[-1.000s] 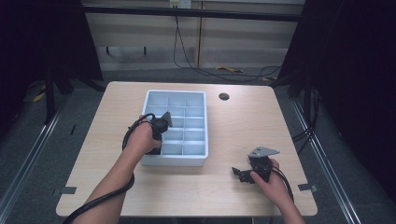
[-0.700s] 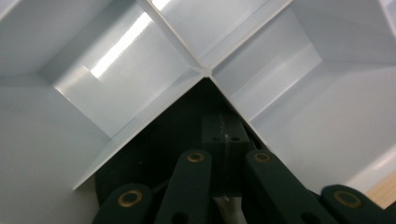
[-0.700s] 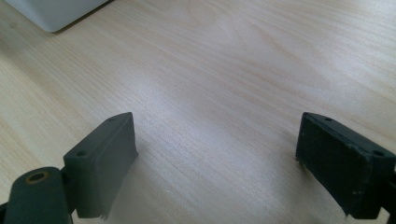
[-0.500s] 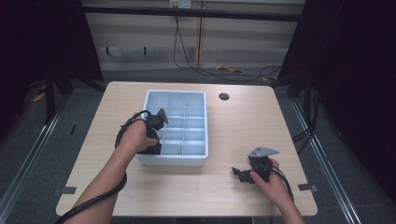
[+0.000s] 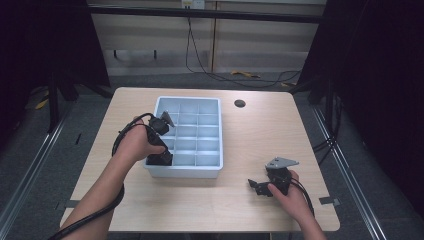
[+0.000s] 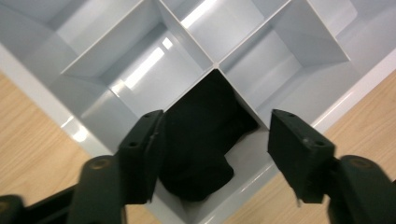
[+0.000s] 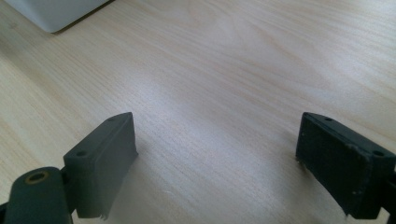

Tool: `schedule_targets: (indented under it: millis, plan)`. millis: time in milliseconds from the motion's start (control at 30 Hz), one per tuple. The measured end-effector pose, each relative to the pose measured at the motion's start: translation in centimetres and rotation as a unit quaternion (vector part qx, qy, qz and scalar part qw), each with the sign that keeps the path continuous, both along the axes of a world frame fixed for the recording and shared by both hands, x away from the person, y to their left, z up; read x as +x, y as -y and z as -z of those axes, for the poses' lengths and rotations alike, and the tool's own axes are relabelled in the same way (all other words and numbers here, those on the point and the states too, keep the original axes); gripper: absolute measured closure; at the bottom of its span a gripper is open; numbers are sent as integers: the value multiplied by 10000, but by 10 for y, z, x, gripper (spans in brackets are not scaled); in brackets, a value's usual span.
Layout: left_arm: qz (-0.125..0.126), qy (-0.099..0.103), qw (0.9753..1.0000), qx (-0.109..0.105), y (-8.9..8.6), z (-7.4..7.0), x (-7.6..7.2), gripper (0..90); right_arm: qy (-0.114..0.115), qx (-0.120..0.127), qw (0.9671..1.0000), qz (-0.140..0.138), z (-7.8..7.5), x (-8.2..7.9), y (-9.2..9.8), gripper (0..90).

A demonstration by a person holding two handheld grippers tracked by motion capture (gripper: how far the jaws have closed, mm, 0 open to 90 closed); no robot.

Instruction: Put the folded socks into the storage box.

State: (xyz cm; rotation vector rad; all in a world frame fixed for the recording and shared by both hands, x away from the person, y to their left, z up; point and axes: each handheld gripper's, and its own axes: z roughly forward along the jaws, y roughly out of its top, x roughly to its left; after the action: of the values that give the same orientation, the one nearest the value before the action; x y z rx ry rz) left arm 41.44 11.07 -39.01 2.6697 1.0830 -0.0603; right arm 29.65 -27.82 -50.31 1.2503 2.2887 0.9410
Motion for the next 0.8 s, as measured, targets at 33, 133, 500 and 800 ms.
schedule_targets:
  millis: [33, 133, 500, 800]
  plan:
    - [-7, 20, 10000, 9, -1, -1, 0, 327, -1, 0, 10000, 0, 0, 0, 0, 115]
    - [19, 16, 10000, -10, -4, -6, -2, 298, -1, 0, 10000, 0, 0, 0, 0, 115]
    - [-120, 69, 9996, -266, -18, -16, -9, 205, -1, 0, 10000, -2, 0, 0, 0, 115]
    - [-169, 178, 9987, -442, -34, -20, -15, 183, -11, 3, 10000, 5, 0, 0, 0, 115]
